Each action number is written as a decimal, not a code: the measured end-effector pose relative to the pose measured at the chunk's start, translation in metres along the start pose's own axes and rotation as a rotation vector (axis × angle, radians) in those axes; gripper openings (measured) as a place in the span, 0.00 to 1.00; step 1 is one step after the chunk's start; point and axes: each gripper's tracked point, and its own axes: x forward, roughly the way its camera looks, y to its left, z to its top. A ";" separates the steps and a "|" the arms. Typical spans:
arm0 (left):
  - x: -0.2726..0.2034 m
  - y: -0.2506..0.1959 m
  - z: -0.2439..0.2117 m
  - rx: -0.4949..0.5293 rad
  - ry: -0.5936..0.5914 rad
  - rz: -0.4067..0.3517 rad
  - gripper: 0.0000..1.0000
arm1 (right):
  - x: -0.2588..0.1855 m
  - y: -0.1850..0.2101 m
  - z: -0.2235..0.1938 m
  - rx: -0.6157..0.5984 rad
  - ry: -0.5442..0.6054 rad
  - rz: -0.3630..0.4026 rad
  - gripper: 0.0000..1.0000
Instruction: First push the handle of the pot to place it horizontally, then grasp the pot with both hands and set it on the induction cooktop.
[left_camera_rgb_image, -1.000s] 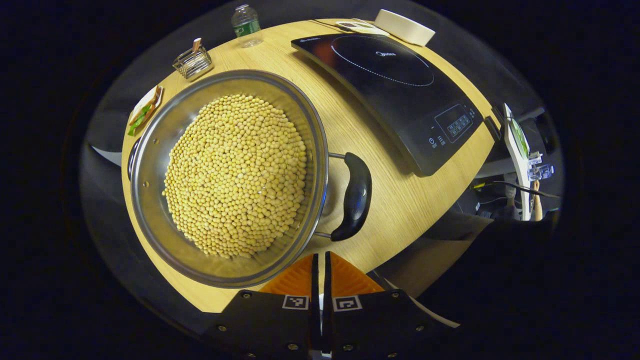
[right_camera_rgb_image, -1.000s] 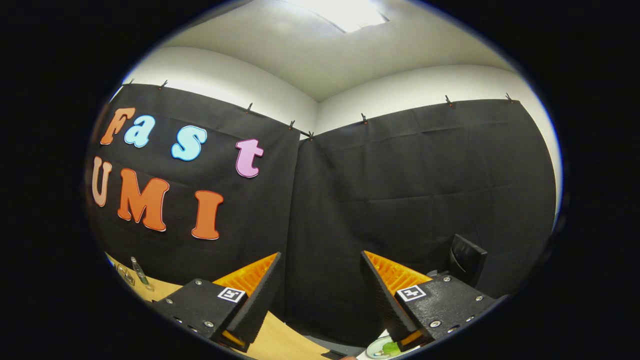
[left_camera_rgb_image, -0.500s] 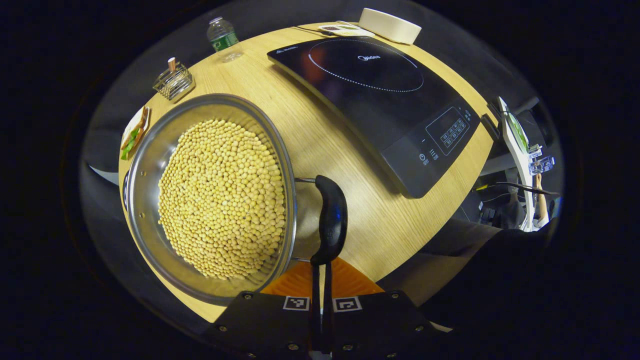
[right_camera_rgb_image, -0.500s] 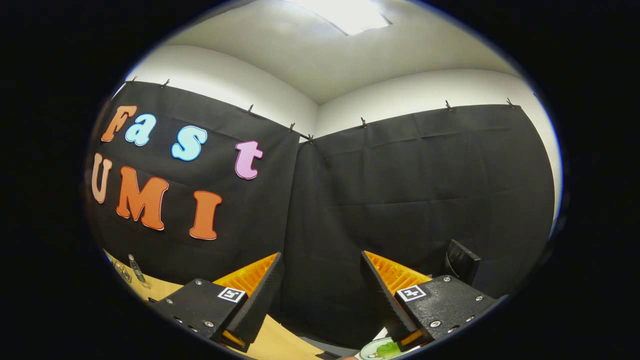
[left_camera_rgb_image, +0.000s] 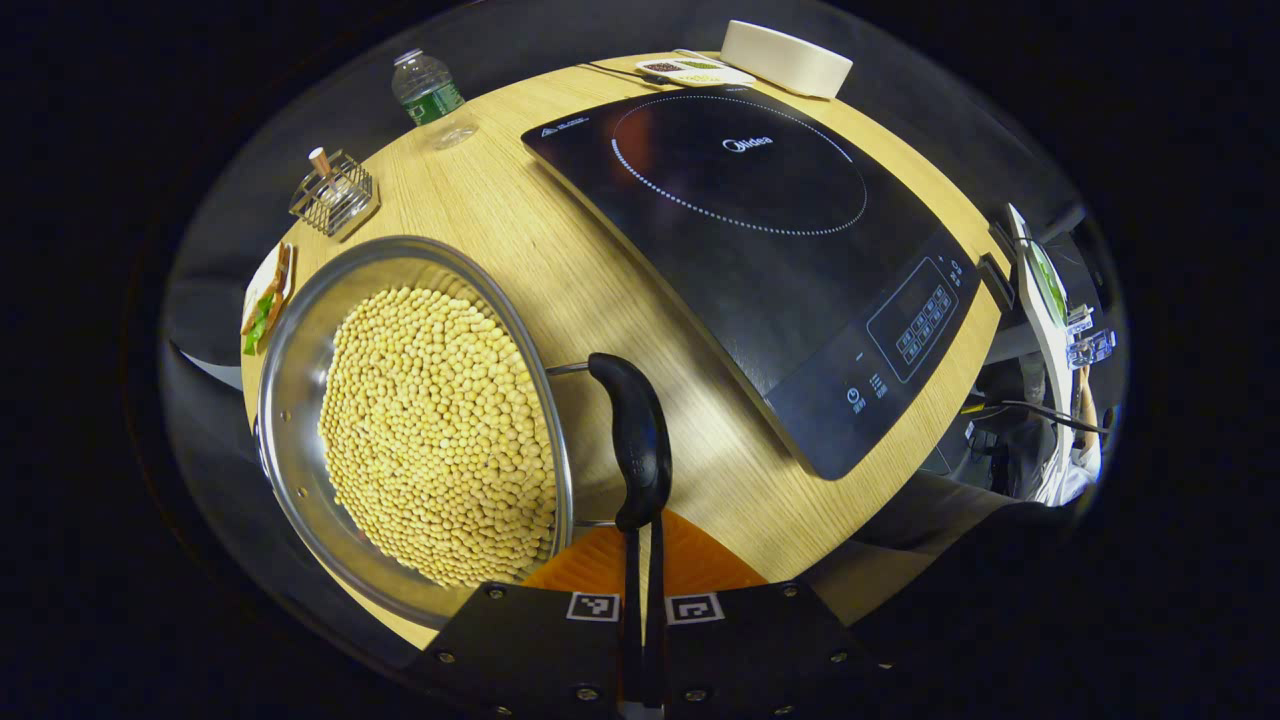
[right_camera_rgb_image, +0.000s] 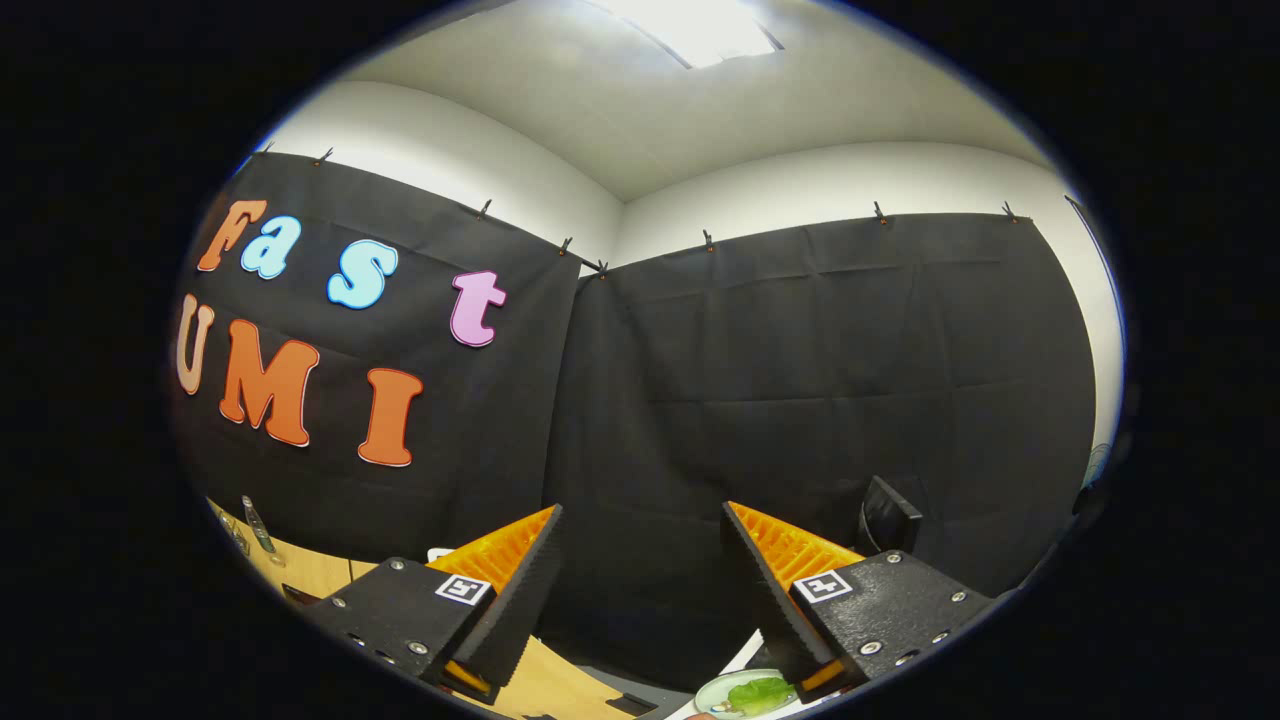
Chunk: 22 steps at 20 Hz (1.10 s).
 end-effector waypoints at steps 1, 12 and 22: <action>0.000 0.001 0.005 -0.001 -0.003 0.000 0.02 | -0.001 -0.002 0.000 -0.005 0.000 -0.005 0.94; 0.012 0.007 0.049 -0.041 -0.050 -0.016 0.02 | -0.006 -0.007 -0.002 -0.025 0.023 -0.024 0.94; 0.017 0.014 0.077 -0.062 -0.096 -0.030 0.02 | -0.008 -0.008 -0.002 -0.037 0.026 -0.014 0.94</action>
